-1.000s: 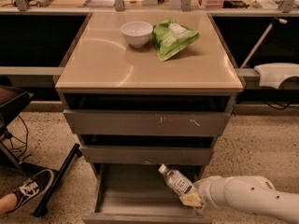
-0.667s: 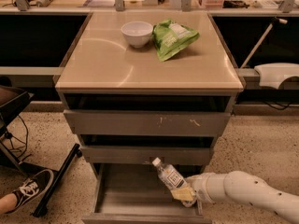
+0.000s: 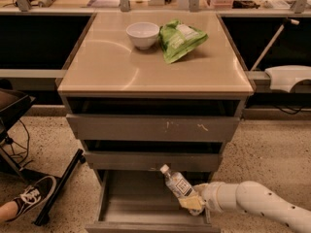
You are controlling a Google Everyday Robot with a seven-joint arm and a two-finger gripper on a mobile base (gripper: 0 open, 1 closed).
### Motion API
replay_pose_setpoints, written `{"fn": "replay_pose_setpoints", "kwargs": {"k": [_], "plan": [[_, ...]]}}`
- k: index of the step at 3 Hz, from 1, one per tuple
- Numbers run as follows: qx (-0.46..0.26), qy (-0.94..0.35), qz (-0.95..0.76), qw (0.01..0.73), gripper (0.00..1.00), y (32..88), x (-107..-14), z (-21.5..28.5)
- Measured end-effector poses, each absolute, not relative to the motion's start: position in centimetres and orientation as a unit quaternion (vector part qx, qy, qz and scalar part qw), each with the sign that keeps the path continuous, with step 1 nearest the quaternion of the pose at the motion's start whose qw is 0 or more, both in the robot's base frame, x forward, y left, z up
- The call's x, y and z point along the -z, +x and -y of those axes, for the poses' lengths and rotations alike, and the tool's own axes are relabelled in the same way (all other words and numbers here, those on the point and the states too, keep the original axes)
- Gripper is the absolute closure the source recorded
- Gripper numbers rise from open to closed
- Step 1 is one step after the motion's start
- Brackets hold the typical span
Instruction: Place blue plastic bottle into bottom drawer
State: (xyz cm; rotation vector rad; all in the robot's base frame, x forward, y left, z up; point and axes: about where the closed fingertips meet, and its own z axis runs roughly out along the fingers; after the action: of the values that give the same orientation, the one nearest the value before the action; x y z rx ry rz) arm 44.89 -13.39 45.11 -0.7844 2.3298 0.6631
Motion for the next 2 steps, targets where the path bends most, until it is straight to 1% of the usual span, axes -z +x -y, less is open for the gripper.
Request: {"fn": "replay_pose_setpoints", "kwargs": {"k": [1, 2], "plan": [[-0.275, -0.266, -0.883, 0.272, 1.00, 45.3, -39.5, 15.4], [-0.321, -0.211, -0.894, 0.230, 1.00, 46.7, -32.0, 16.3]]}}
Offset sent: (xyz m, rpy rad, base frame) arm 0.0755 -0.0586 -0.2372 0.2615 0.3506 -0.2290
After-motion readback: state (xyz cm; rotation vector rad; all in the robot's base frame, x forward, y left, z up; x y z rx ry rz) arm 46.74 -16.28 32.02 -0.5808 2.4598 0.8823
